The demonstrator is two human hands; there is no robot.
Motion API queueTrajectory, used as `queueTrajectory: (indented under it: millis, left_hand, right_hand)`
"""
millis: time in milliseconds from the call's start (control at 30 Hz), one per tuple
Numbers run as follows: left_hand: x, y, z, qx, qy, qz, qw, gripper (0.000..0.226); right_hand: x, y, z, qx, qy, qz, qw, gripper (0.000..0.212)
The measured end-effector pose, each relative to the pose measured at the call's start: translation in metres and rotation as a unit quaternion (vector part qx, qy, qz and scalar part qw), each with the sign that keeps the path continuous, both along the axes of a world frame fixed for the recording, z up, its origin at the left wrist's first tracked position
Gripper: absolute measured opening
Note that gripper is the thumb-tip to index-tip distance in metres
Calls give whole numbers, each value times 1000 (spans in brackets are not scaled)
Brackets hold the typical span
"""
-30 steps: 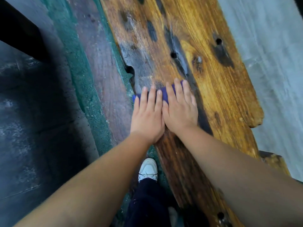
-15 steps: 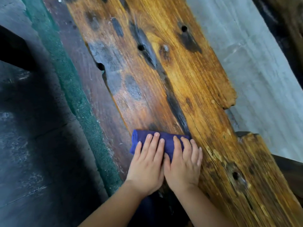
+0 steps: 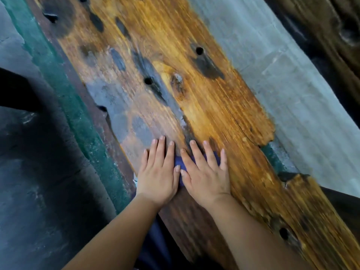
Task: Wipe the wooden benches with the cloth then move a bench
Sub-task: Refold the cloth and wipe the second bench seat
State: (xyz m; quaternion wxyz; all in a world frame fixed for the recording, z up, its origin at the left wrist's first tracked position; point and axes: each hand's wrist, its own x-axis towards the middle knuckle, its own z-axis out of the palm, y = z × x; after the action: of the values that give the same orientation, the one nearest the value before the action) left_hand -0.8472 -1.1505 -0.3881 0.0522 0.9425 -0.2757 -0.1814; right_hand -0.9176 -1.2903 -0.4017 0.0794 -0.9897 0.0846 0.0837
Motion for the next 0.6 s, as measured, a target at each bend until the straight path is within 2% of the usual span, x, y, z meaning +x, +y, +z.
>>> queueTrajectory:
  millis: [133, 400, 600]
  left_hand:
    - [72, -30, -8, -23, -37, -16, 999, 64]
    - [271, -127, -16, -42, -65, -68, 995, 66]
    - [360, -172, -14, -39, -79, -182, 979, 64]
  right_hand:
    - [70, -27, -4, -11, -27, -27, 999, 51]
    - [254, -107, -2, -30, -4, -123, 992, 55]
    - [322, -147, -6, -10, -12, -138, 990, 54]
